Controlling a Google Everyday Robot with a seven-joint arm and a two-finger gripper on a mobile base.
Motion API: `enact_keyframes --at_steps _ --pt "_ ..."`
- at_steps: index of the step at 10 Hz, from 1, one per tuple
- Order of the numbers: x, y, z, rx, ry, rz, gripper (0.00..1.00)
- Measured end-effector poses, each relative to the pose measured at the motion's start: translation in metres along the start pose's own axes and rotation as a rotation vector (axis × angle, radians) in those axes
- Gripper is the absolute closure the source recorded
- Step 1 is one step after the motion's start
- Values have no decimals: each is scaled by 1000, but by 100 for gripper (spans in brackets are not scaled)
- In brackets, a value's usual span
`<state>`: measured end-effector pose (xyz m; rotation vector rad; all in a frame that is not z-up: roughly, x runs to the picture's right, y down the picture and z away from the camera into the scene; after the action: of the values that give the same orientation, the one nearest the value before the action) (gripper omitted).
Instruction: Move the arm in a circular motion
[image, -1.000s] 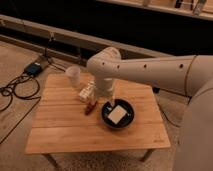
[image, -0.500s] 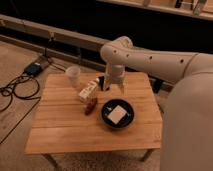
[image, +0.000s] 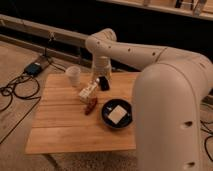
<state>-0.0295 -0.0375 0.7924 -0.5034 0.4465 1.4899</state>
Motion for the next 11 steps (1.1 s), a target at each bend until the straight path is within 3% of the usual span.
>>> enact_keyframes --at_steps 2,4,7,9,11 --pt "0 48 3 -14 12 -101 35" --pt "14 89 5 -35 26 -200 35" --pt "68 146 -5 -92 44 -364 35" --pt "104 160 -10 -111 59 -429 35" --pt "146 157 -14 -124 81 -462 35"
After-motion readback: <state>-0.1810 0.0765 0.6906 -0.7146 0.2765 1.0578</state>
